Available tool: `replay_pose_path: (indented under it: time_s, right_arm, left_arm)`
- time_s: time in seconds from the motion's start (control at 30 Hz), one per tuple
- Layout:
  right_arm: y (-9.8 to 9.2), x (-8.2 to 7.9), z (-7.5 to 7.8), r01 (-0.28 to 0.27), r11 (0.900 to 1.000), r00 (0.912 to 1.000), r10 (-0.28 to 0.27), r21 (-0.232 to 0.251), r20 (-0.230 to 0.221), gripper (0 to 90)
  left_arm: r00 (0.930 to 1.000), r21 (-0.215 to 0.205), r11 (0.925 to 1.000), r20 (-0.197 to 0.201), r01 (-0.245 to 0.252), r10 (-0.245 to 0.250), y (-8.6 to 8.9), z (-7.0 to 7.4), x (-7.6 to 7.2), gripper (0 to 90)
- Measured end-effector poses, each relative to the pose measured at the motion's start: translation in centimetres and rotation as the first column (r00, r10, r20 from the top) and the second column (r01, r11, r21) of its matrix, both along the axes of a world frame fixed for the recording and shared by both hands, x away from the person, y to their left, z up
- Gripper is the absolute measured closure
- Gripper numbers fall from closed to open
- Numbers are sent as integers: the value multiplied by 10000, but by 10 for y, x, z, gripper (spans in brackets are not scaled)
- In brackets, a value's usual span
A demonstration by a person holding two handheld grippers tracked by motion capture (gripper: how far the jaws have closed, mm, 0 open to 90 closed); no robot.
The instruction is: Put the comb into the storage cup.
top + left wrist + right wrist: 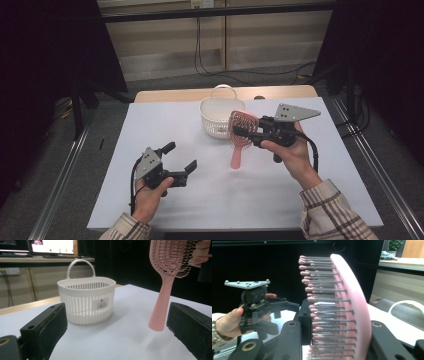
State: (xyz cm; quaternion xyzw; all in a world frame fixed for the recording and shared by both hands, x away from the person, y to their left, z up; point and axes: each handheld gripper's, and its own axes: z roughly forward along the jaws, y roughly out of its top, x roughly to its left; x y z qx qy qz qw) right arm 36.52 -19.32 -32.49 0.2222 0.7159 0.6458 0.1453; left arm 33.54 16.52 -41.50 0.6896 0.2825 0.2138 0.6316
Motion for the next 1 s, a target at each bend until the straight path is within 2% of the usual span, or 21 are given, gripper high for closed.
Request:
replay_pose_path:
  time_s: [0.07, 0.23, 0.33, 0.4, 0.5, 0.6, 0.67, 0.7, 0.73, 0.83, 0.93, 1.0]
  right_arm:
    - [-2, 1, 1, 90, 9999, 10000, -90, 81, -30, 638]
    - [-4, 3, 1, 332, 9994, 9994, -332, 92, -16, 638]
    - [-3, 4, 2, 360, 9992, 9991, -357, -150, 243, 638]
    - [-2, 5, 2, 343, 9992, 9992, -338, -224, 202, 638]
    - [-2, 7, 3, 406, 9990, 9990, -403, -196, 191, 638]
    - [-1, 9, 5, 468, 9988, 9987, -465, -137, 223, 638]
    - [0, 9, 8, 534, 9985, 9982, -530, -126, 276, 638]
    - [0, 10, 9, 561, 9984, 9980, -559, -51, 293, 638]
    - [0, 10, 10, 618, 9981, 9974, -618, 23, 367, 638]
    - [-1, 12, 13, 757, 9971, 9962, -761, 109, 418, 638]
    - [-2, 14, 16, 848, 9963, 9954, -852, 108, 438, 638]
    - [-2, 16, 18, 906, 9958, 9947, -911, 128, 472, 638]
  left_arm:
    - [9998, 3, 9998, 36, -200, 200, 5, -2, -1, 32]
    - [9996, 197, 9994, -28, -298, 298, 11, -5, -5, 27]
    - [9989, 117, 9989, -86, -454, 455, 15, -7, -8, 28]
    - [9984, 159, 9983, -59, -560, 561, 18, -8, -10, 28]
    - [9965, 168, 9964, -77, -834, 836, 22, -10, -14, 28]
    - [9931, 369, 9924, 94, -1170, 1167, 26, -9, -16, 27]
    - [9913, 95, 9914, -157, -1302, 1304, 29, -9, -19, 27]
    - [9895, 86, 9895, -107, -1441, 1442, 30, -9, -20, 27]
    - [9902, 273, 9899, 7, -1393, 1393, 32, -10, -21, 23]
    - [9907, 371, 9900, 132, -1362, 1358, 35, -10, -24, 19]
    - [9885, 249, 9885, 296, -1488, 1481, 36, -10, -27, 22]
    - [9884, 368, 9879, 266, -1506, 1497, 37, -11, -29, 26]
